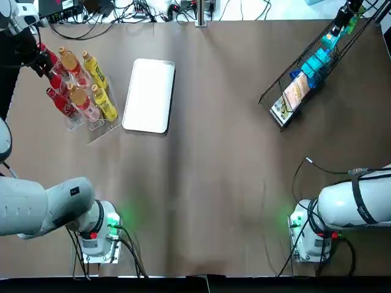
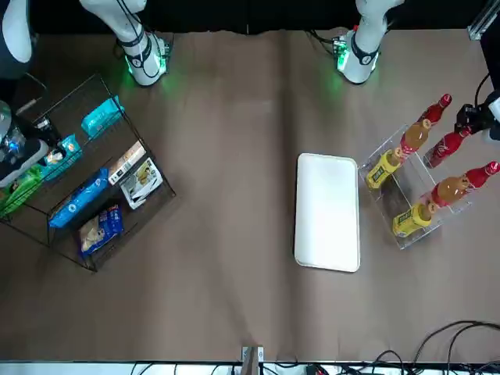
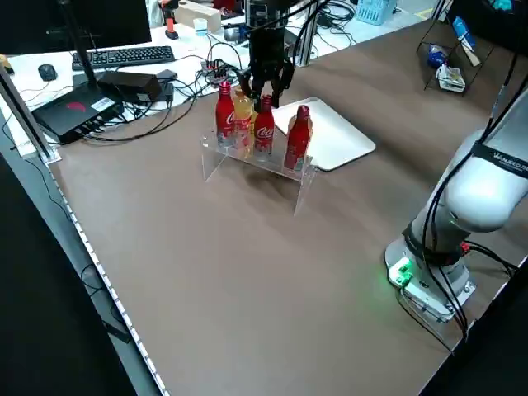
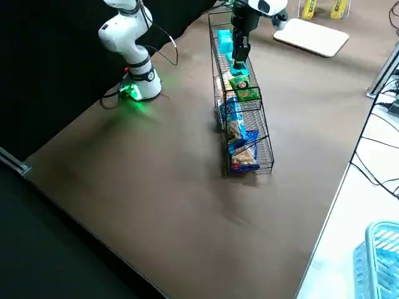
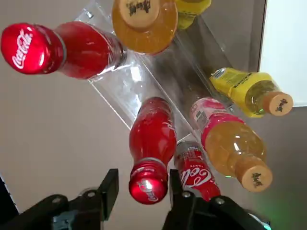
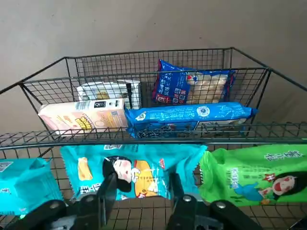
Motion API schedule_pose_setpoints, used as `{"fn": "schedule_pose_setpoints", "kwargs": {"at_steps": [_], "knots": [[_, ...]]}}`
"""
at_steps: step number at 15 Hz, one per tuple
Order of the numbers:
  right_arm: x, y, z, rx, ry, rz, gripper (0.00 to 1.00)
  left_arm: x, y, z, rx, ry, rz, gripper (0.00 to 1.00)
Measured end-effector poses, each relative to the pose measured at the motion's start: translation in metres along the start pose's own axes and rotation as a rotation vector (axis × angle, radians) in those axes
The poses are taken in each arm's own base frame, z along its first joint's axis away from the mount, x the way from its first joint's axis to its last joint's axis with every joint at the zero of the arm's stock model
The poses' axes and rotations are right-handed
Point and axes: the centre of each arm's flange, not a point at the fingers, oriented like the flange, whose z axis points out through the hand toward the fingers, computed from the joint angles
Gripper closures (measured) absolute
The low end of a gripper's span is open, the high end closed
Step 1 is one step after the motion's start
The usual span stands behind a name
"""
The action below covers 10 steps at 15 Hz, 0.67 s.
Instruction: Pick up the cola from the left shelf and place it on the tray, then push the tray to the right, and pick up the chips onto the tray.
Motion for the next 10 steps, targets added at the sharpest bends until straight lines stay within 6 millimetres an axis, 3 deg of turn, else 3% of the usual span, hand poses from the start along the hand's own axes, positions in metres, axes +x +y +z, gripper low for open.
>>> {"fn": "schedule_pose_setpoints", "kwargs": {"at_steps": [2, 4, 6, 8, 9, 10], "knots": [[-0.0002, 0.0001, 0.0001, 0.0, -0.001, 0.0, 0.52, -0.0005, -0.0009, 0.0003, 0.0, 0.0, -0.002, 0.56], [-0.0003, 0.0001, 0.0, 0.0, -0.002, 0.0, 0.69, -0.0005, -0.0008, 0.0003, 0.0, 0.0, -0.002, 0.56], [-0.0009, -0.0009, 0.0007, 0.006, -0.01, -0.001, 0.74, 0.0, -0.0005, 0.0, 0.001, 0.002, -0.001, 0.65], [-0.0018, -0.0016, 0.001, 0.011, -0.016, -0.001, 0.91, 0.0016, 0.0014, -0.0004, 0.004, 0.005, 0.003, 0.69], [-0.0021, -0.0019, 0.0011, 0.013, -0.018, -0.001, 0.91, 0.0028, 0.0022, -0.0014, 0.007, 0.011, 0.005, 0.68], [-0.003, -0.0025, 0.0013, 0.019, -0.025, -0.001, 0.99, 0.0051, 0.0034, -0.007, 0.014, 0.022, 0.008, 0.68]]}}
